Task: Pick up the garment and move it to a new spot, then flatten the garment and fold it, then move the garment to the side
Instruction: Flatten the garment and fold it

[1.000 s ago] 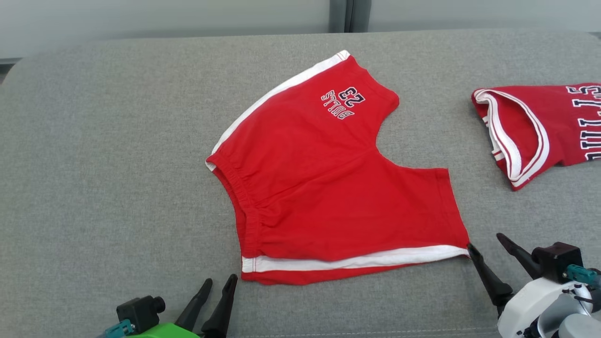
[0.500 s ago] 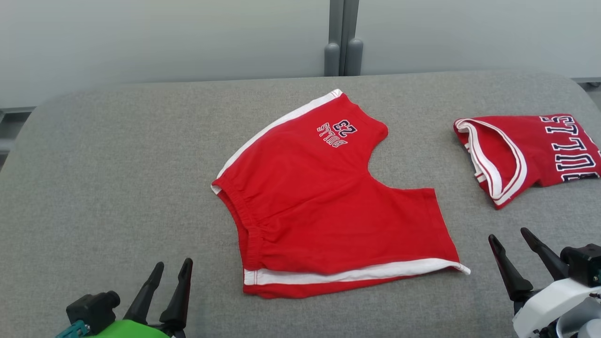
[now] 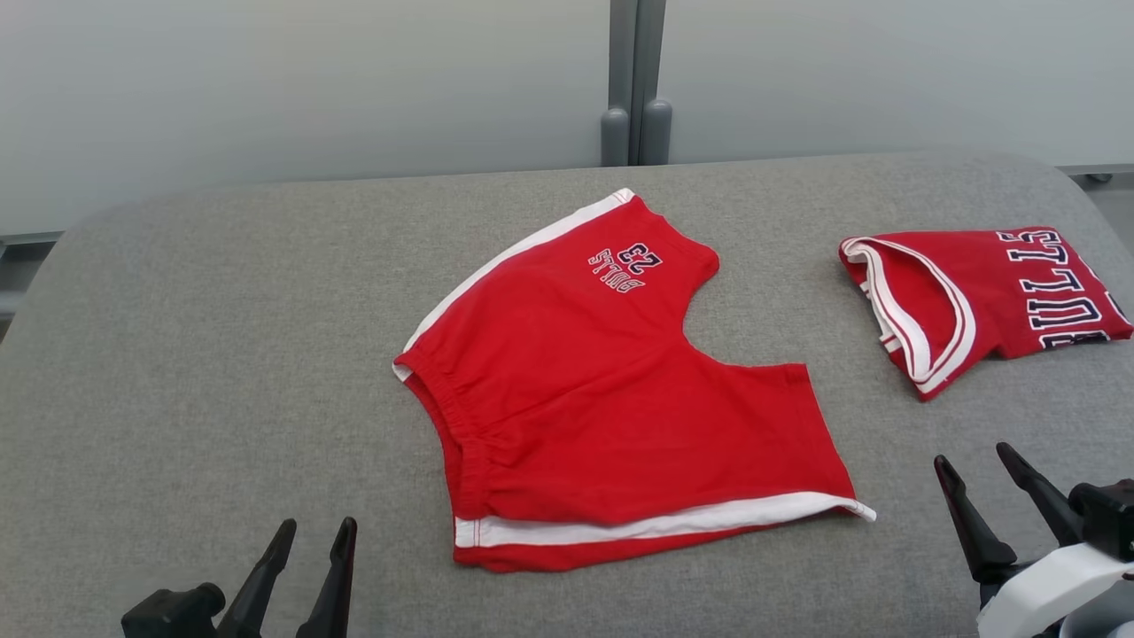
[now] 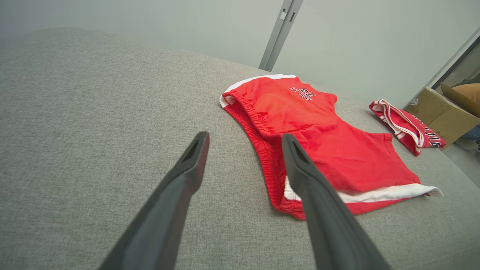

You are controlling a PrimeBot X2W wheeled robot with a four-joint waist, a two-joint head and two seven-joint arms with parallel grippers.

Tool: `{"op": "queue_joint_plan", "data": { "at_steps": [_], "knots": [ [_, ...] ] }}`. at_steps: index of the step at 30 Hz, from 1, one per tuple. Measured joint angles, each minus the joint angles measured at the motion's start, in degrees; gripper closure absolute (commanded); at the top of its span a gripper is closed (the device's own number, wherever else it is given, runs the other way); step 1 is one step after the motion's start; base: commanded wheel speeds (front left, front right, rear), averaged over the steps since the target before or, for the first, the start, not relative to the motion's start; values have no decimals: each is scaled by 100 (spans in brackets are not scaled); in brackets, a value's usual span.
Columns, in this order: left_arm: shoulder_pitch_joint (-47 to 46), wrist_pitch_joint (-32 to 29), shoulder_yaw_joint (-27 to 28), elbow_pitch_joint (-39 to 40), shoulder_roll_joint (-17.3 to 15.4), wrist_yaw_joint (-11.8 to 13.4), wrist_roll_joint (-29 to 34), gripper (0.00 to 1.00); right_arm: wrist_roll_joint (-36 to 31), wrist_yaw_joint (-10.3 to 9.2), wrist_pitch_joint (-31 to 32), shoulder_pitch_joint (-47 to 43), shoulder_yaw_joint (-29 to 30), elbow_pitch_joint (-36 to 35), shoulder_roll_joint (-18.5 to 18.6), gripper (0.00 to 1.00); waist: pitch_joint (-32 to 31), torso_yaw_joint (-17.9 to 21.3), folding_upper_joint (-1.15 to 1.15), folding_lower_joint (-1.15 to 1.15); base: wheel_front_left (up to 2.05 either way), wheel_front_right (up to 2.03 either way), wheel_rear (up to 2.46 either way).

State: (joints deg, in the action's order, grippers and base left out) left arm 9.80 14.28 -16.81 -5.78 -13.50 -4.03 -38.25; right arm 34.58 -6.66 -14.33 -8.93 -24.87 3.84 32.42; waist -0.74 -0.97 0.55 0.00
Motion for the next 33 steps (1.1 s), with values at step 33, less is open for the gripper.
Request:
{"op": "queue_joint_plan", "data": {
  "at_steps": [33],
  "knots": [
    [-77,14,761,-74,742,-1,1057,0,-1216,276,-1,111,928,180,-1413,0,223,2,0,0,0,0,0]
  ]
}}
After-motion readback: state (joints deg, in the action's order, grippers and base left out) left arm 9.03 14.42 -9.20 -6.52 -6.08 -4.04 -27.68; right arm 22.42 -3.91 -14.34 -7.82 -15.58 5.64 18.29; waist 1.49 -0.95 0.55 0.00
